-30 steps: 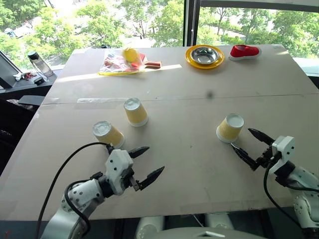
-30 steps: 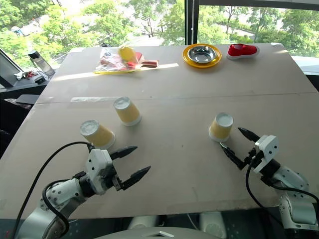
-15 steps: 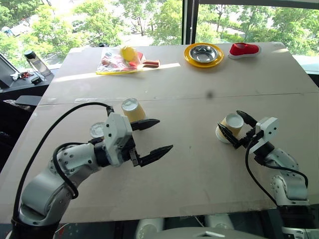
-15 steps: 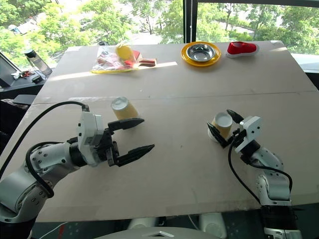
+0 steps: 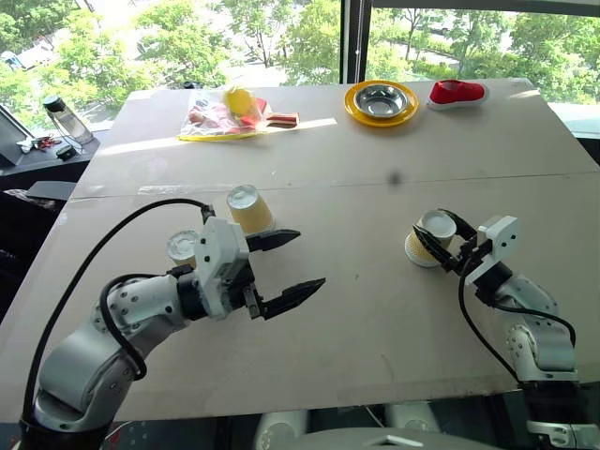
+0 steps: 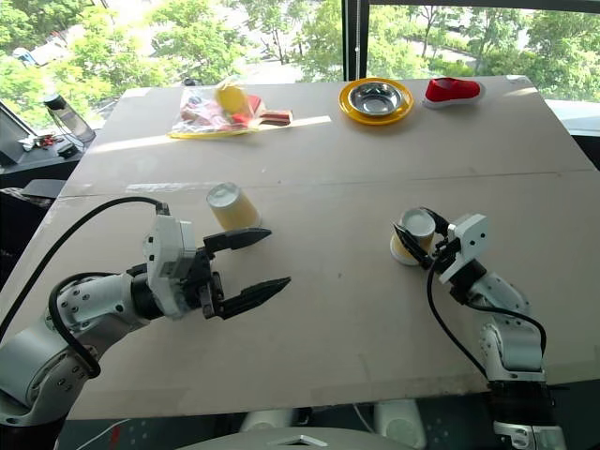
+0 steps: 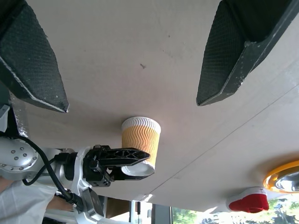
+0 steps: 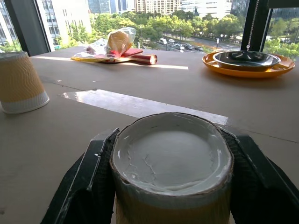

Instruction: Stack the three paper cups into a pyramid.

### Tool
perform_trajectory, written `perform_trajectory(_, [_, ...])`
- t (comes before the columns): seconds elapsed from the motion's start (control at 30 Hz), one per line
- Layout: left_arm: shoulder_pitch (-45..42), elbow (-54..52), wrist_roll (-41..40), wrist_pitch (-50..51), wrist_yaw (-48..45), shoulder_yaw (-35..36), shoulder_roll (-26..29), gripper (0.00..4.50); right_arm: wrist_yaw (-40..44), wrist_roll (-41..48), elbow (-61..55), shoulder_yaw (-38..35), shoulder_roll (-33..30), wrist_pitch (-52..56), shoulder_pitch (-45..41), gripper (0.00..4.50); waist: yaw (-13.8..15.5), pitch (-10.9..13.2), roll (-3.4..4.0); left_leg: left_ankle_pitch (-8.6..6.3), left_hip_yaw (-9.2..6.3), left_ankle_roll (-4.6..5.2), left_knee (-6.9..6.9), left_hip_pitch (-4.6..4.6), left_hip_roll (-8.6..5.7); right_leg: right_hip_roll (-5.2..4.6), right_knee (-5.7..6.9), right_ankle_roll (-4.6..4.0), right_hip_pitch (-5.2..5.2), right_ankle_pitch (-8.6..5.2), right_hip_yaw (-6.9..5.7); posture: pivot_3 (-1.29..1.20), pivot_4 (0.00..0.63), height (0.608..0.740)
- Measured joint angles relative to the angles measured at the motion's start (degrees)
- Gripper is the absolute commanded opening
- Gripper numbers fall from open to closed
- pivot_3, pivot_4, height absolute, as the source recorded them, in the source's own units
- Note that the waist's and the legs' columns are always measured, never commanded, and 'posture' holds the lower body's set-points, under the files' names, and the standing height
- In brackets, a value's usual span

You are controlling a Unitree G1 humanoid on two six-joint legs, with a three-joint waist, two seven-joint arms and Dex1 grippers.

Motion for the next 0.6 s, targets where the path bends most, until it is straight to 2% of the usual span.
perform_trajectory(0.13, [0.6,-0.1,0.5,0.0,2.6,1.3,-1.5,4.5,-0.4,-1.1,3.3,1.7,1.4,0.0,-5.7,2.27,0.1,0.0,-0.01,0.0,-0.03,0.0,0.0,0.0,0.0,0.02,0.02,0.0,-0.01,0.0,-0.02,0.0,0.15,0.74])
perform_trajectory(0.3, [2.1,0.2,2.7,-0.4,4.5,1.7,-2.7,4.5,-2.7,-4.9,17.3,4.6,6.3,-1.3,-17.6,2.27,0.0,0.1,-0.01,0.01,0.0,-0.02,-0.01,-0.08,0.0,0.03,0.02,0.01,-0.15,0.01,-0.01,0.0,0.15,0.74])
perform_trajectory(0.5, [3.7,0.2,3.1,-1.5,4.8,2.9,-3.6,4.5,-2.2,-5.2,24.2,4.6,7.9,-2.6,-22.1,2.27,0.1,0.1,-0.01,0.16,-0.01,-0.27,0.1,-0.77,0.0,0.02,0.13,0.03,-0.76,0.02,-0.03,0.0,0.15,0.74])
perform_trajectory(0.6, [4.5,0.2,3.9,-2.2,5.0,3.1,-4.0,4.5,-1.4,-5.3,25.4,4.6,8.0,-2.5,-23.1,3.72,0.0,0.1,-0.01,0.16,-0.01,-0.27,0.1,-0.77,0.0,0.02,0.12,0.03,-0.76,0.02,-0.03,0.0,0.15,0.74])
